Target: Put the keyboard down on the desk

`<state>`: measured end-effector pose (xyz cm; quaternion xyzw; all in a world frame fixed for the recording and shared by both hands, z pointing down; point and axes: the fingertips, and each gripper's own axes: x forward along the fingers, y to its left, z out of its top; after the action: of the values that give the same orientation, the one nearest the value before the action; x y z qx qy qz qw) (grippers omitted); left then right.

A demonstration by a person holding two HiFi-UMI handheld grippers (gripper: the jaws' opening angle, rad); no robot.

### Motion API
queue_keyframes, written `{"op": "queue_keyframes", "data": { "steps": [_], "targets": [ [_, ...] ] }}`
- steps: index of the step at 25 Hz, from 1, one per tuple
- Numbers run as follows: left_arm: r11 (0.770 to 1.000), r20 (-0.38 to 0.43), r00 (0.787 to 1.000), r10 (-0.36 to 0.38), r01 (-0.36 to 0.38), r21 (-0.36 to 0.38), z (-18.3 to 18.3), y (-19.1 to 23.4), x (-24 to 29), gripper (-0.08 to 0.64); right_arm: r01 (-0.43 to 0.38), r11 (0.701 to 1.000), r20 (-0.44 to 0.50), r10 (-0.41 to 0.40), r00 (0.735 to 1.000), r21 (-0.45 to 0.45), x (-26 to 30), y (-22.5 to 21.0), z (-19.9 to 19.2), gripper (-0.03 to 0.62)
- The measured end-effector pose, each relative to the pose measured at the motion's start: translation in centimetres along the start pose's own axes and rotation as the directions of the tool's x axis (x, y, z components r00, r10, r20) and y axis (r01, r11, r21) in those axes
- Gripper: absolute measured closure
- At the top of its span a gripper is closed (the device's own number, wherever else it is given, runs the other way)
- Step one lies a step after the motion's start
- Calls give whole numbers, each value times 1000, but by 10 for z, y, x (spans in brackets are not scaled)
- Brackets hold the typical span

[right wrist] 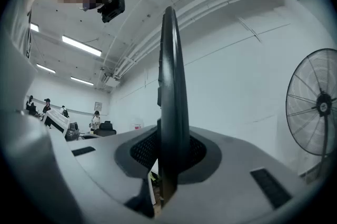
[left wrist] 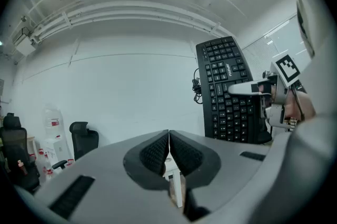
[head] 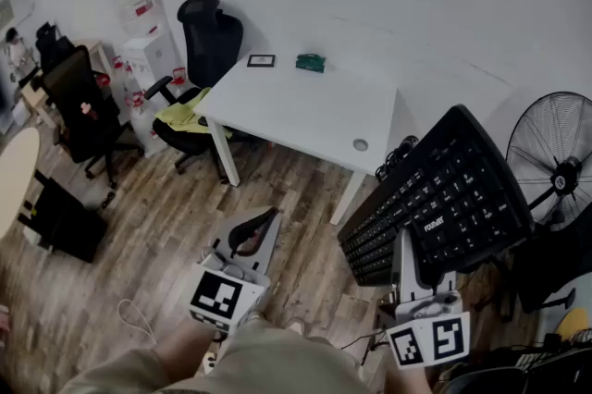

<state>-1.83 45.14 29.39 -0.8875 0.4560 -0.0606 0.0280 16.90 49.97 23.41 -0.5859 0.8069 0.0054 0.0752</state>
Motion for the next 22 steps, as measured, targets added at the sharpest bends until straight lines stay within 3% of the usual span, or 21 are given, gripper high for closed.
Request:
{"op": "queue_keyframes", "data": {
  "steps": [22],
  "targets": [
    [999, -23, 999, 25, -25, 28, 1, -9, -4, 535, -53, 995, -34, 56, 998, 80, -3, -5, -12, 503]
  ]
}}
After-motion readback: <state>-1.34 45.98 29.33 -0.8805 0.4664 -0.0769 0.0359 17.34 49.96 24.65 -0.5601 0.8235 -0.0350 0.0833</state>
